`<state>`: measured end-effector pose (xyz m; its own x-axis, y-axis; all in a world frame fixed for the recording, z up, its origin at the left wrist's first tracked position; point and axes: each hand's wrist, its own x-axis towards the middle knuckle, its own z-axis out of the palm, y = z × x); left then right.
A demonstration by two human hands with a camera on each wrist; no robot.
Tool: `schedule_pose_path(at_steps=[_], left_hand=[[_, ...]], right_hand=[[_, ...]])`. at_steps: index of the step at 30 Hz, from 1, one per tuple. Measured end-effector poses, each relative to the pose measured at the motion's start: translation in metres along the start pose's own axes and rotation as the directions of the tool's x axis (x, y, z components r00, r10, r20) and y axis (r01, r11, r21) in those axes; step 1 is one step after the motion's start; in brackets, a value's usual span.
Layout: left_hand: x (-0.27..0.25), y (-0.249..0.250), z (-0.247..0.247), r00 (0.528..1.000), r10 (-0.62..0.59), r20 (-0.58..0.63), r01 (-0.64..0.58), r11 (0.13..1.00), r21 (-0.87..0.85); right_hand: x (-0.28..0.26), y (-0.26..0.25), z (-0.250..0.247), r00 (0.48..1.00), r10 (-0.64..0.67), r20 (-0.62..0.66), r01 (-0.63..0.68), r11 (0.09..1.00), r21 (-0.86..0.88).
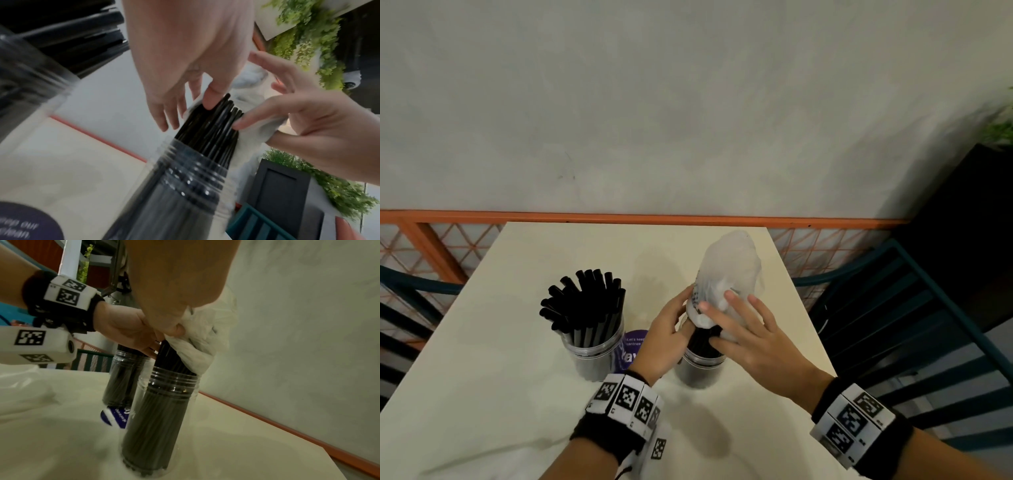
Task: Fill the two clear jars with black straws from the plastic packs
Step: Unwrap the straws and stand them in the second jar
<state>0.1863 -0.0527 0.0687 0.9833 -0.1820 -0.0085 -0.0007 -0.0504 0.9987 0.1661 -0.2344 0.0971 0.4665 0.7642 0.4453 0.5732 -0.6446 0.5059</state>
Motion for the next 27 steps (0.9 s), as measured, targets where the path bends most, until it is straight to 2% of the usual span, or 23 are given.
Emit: schedule_pose_path(at_steps=[4,7,13,15,18,20,23,25,27], left_hand=[[0.002,0.020,-0.002,0.996,0.085,-0.032,-0.085,0.996,0.023],[0.003,0.044,-0.002,0.982,0.179,-0.066,-0.178,0.984,0.027],[-0.005,0.087,-0.009,0.907,0.391,-0.155,-0.372,0.918,0.136],[-0.013,0.100,-0.011,0.891,0.412,-0.193,-0.387,0.909,0.155],[-0.029,0.114,-0.013,0.865,0.448,-0.227,-0.408,0.890,0.202],[-0.042,0.121,-0.017,0.843,0.480,-0.243,-0.424,0.871,0.250],[-0.066,0.125,-0.026,0.825,0.510,-0.243,-0.422,0.842,0.335],[-0.086,0.123,-0.029,0.843,0.482,-0.239,-0.403,0.860,0.314],[-0.109,0.119,-0.029,0.878,0.438,-0.193,-0.393,0.890,0.230]], right_hand=[[0.006,0.015,-0.006,0.998,0.060,-0.007,-0.060,0.998,0.013],[0.017,0.030,-0.018,0.988,0.143,-0.064,-0.142,0.990,0.020],[0.040,0.053,-0.050,0.906,0.353,-0.233,-0.339,0.936,0.098],[0.045,0.053,-0.064,0.883,0.429,-0.188,-0.394,0.898,0.196],[0.048,0.045,-0.088,0.879,0.474,-0.049,-0.416,0.813,0.407],[0.047,0.038,-0.103,0.870,0.492,0.031,-0.399,0.666,0.631],[0.041,0.019,-0.122,0.855,0.496,0.152,-0.352,0.339,0.872],[0.036,0.004,-0.131,0.820,0.507,0.264,-0.325,0.033,0.945],[0.029,-0.009,-0.136,0.772,0.469,0.428,-0.333,-0.275,0.902]])
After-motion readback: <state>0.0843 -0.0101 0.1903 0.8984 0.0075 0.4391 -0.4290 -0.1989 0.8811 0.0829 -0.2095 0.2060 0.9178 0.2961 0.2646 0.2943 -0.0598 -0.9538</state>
